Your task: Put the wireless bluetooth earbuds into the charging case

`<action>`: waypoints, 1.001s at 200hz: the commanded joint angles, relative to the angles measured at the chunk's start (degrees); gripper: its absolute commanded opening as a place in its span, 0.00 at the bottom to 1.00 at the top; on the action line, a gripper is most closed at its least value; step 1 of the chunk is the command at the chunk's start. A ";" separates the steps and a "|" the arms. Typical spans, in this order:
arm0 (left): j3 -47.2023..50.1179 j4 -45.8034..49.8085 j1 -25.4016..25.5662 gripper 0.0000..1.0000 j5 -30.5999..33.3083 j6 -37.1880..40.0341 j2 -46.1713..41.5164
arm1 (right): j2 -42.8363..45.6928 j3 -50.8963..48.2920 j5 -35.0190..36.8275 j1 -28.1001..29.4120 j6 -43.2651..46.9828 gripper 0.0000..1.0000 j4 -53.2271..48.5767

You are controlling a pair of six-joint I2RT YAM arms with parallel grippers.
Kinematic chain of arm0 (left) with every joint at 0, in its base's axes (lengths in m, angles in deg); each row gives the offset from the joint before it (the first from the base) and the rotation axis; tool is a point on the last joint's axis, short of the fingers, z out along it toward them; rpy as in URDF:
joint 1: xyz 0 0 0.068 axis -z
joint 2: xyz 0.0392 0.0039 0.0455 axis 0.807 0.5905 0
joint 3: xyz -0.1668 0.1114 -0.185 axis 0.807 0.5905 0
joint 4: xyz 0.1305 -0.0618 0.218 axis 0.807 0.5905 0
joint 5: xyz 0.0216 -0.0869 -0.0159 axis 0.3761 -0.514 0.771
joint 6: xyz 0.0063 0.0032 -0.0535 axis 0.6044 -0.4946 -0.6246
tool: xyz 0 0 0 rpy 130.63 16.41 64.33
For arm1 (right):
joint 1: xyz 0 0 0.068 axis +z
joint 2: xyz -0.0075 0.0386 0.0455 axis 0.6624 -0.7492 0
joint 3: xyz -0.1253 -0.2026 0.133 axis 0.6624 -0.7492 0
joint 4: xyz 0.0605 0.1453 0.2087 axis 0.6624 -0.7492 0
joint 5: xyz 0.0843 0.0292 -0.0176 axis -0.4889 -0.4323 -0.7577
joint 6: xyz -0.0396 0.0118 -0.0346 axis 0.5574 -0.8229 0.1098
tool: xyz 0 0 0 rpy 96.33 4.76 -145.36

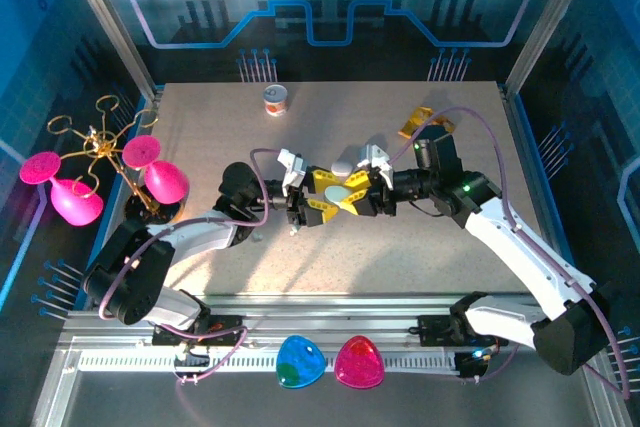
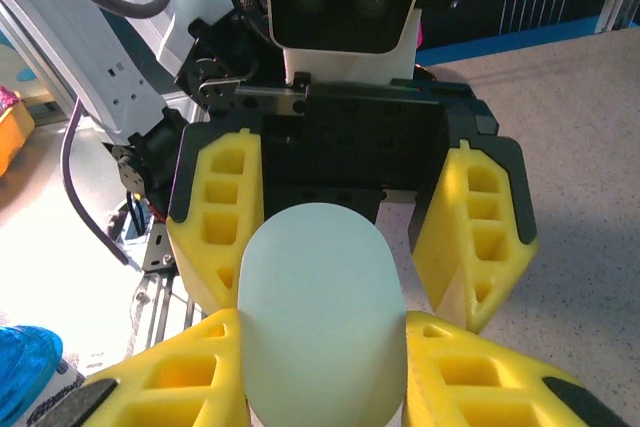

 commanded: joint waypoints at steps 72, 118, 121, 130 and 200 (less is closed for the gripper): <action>-1.05 -2.60 0.20 0.55 0.39 -0.54 0.42 | 0.63 -0.58 -3.58 -0.46 -1.00 0.23 1.22; -1.58 -3.86 0.23 0.58 0.08 -1.66 1.11 | -0.12 -0.13 -2.94 -0.48 -0.26 0.24 -0.05; -1.58 -4.01 0.27 0.59 0.04 -1.68 1.22 | -0.18 -0.12 -2.92 -0.43 -0.21 0.24 -0.10; -1.58 -4.12 0.19 0.59 0.09 -1.80 1.36 | -0.34 -0.03 -2.90 -0.45 -0.11 0.24 -0.29; -1.85 -4.77 0.22 0.37 -0.79 -2.04 2.30 | -0.29 -0.08 -1.79 -0.45 -0.49 0.31 0.11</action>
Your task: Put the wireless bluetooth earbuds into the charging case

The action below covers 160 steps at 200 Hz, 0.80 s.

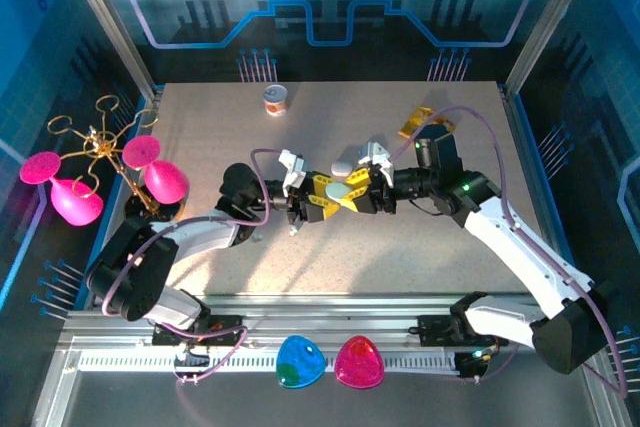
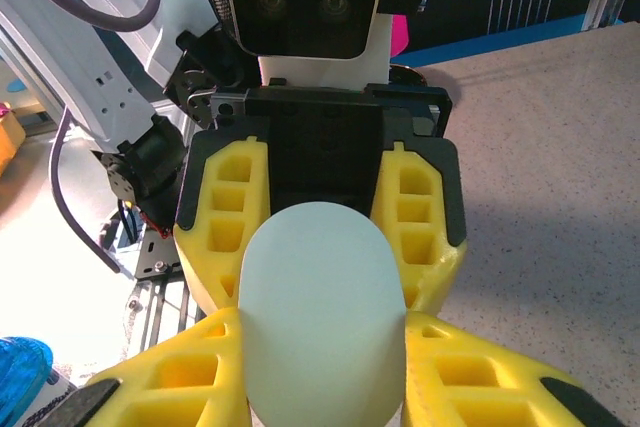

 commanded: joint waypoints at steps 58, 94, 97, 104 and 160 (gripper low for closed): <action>-0.81 -1.81 -0.04 0.32 -0.29 1.20 0.21 | 2.87 -1.97 5.90 -1.28 -5.22 0.56 5.67; -0.36 1.02 -0.05 0.32 -0.16 3.88 -0.92 | 3.73 -2.77 8.09 -3.08 -8.80 0.60 9.13; -0.29 1.09 -0.11 0.32 -0.16 4.02 -1.01 | 3.77 -2.79 8.23 -3.21 -8.95 0.60 9.21; -0.19 1.39 -0.02 0.32 -0.15 4.36 -1.21 | 3.86 -2.93 8.47 -3.44 -9.24 0.60 9.53; 0.30 2.04 -0.10 0.32 0.10 5.31 -1.62 | 4.91 -4.10 9.17 -4.06 -10.23 0.67 11.60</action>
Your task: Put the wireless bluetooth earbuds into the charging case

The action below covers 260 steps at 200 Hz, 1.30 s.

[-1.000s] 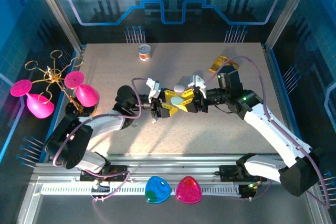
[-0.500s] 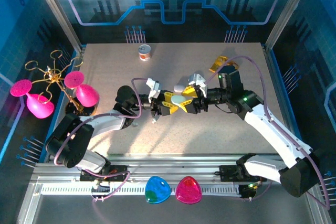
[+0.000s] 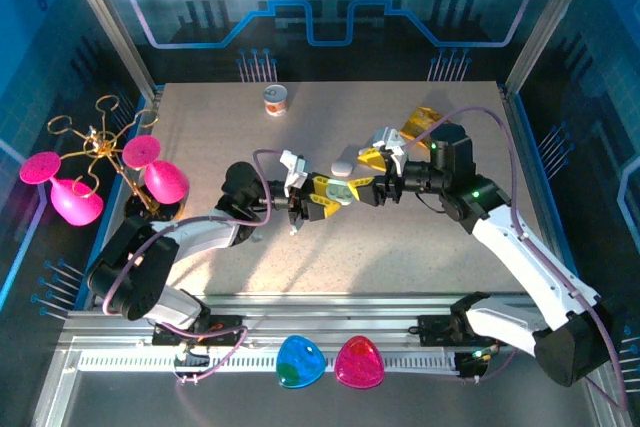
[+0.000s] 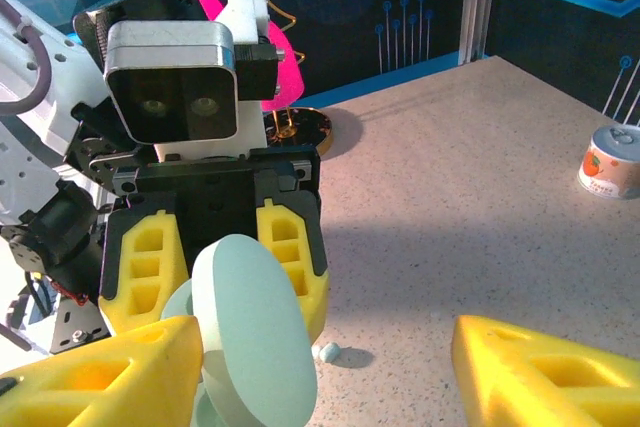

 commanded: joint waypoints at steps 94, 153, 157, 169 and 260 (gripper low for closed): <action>0.62 -1.91 -0.08 0.32 -0.64 1.29 -2.31 | 2.96 -1.81 7.57 -1.11 -2.39 0.69 3.04; 0.62 -2.10 -0.09 0.32 -0.60 0.76 -2.82 | 2.45 -0.47 10.01 0.02 -0.89 0.70 -1.11; 0.57 -2.14 -0.12 0.32 -0.67 0.63 -2.86 | 2.25 -0.37 11.00 0.23 -0.84 0.70 -1.40; 0.54 -2.40 -0.12 0.32 -0.70 0.37 -3.00 | 1.59 0.02 13.76 0.70 -1.10 0.70 -1.90; 0.53 -2.38 -0.37 0.32 -0.03 1.20 -2.31 | 3.99 -0.99 12.92 0.88 -1.94 0.70 0.68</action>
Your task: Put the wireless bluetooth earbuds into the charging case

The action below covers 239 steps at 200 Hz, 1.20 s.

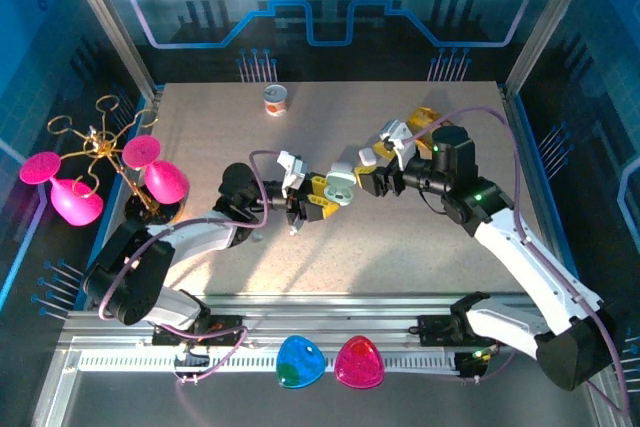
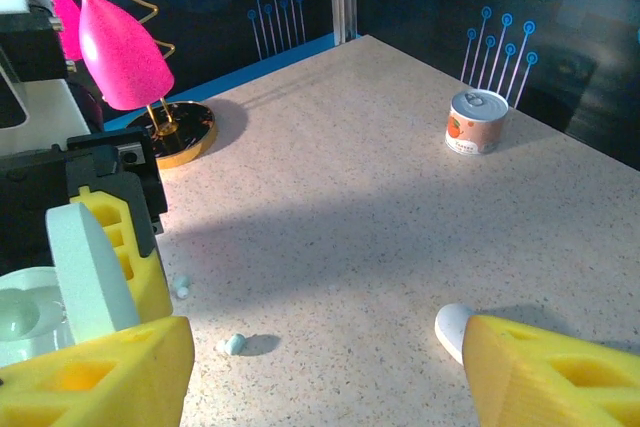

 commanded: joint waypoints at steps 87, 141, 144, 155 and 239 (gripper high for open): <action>1.93 -8.42 -4.03 0.32 3.75 -1.44 -1.01 | 7.03 -3.98 3.52 0.01 -4.39 0.71 -0.93; 3.74 -7.24 -8.19 0.32 7.04 -0.72 -4.19 | 3.06 -10.19 3.00 2.09 -12.07 0.71 2.02; 3.76 -7.20 -8.37 0.32 7.15 -0.74 -4.37 | 2.51 -10.60 3.06 2.40 -12.89 0.70 2.47; 3.93 -7.32 -8.95 0.31 7.95 -0.77 -4.80 | 0.22 -11.58 3.04 3.63 -15.93 0.70 4.21; 3.84 -5.03 -9.41 0.31 8.72 0.60 -8.57 | -30.79 -4.88 4.99 13.43 -44.60 0.64 13.81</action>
